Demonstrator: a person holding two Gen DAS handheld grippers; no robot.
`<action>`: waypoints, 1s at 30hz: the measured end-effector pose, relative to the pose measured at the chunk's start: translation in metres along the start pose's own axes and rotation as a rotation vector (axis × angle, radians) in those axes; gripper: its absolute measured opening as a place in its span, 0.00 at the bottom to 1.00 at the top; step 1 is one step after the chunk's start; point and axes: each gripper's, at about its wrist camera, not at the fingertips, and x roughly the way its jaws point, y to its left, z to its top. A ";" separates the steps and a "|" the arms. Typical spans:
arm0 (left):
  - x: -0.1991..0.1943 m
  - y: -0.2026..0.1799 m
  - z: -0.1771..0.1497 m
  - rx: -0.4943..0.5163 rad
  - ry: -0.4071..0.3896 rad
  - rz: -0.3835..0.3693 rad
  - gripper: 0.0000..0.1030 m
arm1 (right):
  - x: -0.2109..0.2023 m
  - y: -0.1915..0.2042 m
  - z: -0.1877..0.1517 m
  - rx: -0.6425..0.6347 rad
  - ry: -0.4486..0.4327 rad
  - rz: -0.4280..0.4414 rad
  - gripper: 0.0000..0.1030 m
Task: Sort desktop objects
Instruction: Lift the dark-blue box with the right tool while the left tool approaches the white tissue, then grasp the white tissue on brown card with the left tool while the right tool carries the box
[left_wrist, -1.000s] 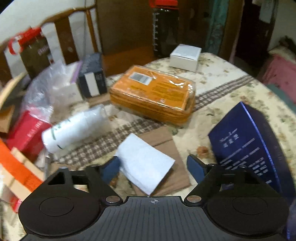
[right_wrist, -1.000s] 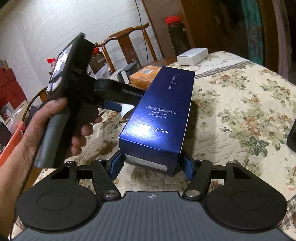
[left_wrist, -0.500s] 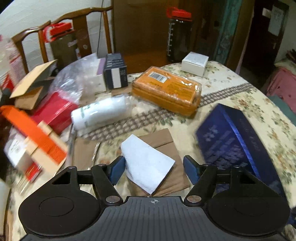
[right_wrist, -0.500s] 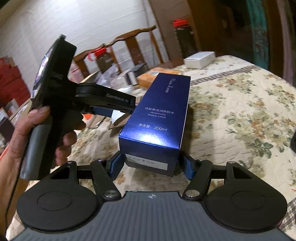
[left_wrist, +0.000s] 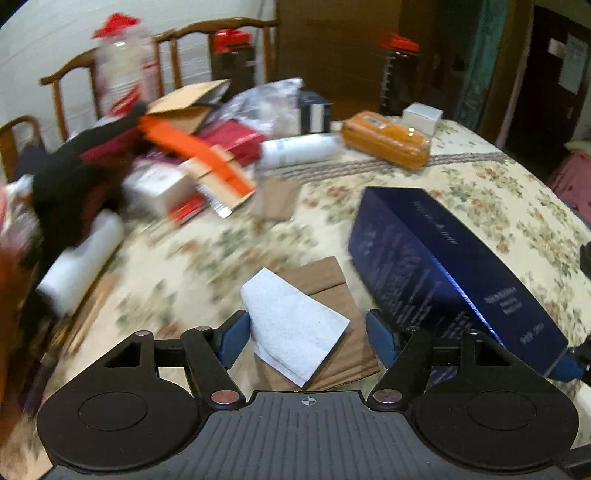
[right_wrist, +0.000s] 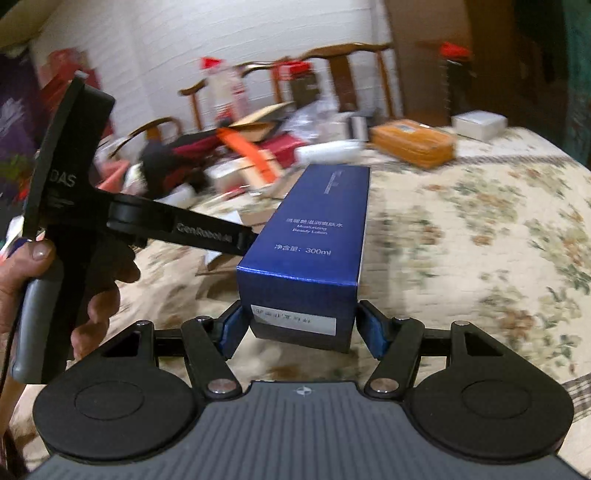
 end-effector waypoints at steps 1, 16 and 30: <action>-0.005 0.005 -0.006 -0.008 -0.001 0.003 0.68 | -0.001 0.010 -0.002 -0.018 0.008 0.010 0.67; -0.070 0.078 -0.079 -0.075 -0.057 0.019 0.69 | -0.022 0.112 -0.033 -0.152 0.049 0.051 0.66; -0.120 0.077 -0.078 -0.029 -0.179 0.085 0.69 | -0.053 0.132 -0.026 -0.177 -0.014 0.121 0.66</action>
